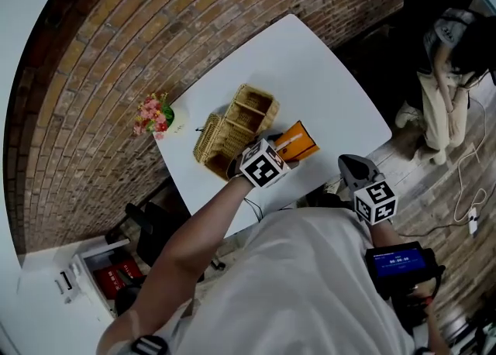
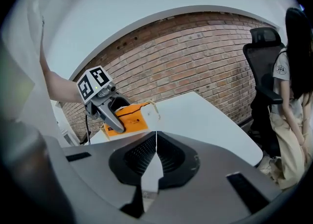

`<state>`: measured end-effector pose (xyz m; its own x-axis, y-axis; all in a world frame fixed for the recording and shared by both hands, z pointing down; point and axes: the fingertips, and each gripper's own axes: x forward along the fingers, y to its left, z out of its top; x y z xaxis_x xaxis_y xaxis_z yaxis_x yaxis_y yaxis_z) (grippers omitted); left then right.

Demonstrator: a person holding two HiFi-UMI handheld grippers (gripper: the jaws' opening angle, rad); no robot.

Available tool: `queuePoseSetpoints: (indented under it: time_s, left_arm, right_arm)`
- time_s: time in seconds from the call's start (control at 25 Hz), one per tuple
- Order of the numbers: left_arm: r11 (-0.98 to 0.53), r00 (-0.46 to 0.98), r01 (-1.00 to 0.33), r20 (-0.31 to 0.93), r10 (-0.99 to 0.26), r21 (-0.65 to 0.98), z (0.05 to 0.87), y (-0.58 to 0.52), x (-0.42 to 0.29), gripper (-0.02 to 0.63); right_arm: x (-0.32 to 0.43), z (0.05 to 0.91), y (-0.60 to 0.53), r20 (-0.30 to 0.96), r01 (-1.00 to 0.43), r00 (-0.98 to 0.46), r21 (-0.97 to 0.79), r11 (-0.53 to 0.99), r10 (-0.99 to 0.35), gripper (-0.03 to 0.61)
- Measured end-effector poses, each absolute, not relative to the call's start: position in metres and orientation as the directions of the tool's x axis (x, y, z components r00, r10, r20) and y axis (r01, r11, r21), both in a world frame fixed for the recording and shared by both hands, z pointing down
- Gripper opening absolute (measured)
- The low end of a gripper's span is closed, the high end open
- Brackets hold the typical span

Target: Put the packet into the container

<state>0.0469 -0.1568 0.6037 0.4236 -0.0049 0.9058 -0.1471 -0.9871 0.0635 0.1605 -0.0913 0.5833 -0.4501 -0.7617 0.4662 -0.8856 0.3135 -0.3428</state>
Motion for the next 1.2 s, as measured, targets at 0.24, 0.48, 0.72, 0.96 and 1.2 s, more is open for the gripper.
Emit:
queuePoseSetpoints:
  time_s: [0.24,0.48,0.72,0.96,1.2]
  left_arm:
    - [-0.961,0.449,-0.262,0.893,-0.035,0.094,0.598,-0.16,0.027,0.368]
    - [-0.919,0.456,-0.381,0.885,-0.093,0.1,0.588,-0.166,-0.011,0.368]
    - [-0.858,0.478,-0.499,0.864,-0.157,0.121,0.575,-0.172,-0.042,0.368]
    - [-0.826,0.479,-0.553,0.853,-0.207,0.11,0.558,-0.17,-0.059,0.368]
    - [-0.81,0.443,-0.583,0.862,-0.246,0.068,0.549,-0.168,-0.083,0.368]
  right_arm:
    - [0.145,0.586,-0.106,0.464,-0.855,-0.514,-0.345,0.387,-0.722,0.012]
    - [0.119,0.579,-0.119,0.465,-0.814,-0.581,-0.335,0.474,-0.668,0.012]
    - [0.093,0.576,-0.133,0.451,-0.763,-0.645,-0.325,0.559,-0.617,0.012]
    - [0.074,0.577,-0.133,0.452,-0.718,-0.69,-0.331,0.612,-0.565,0.012]
    - [0.055,0.58,-0.135,0.451,-0.671,-0.731,-0.34,0.659,-0.512,0.012]
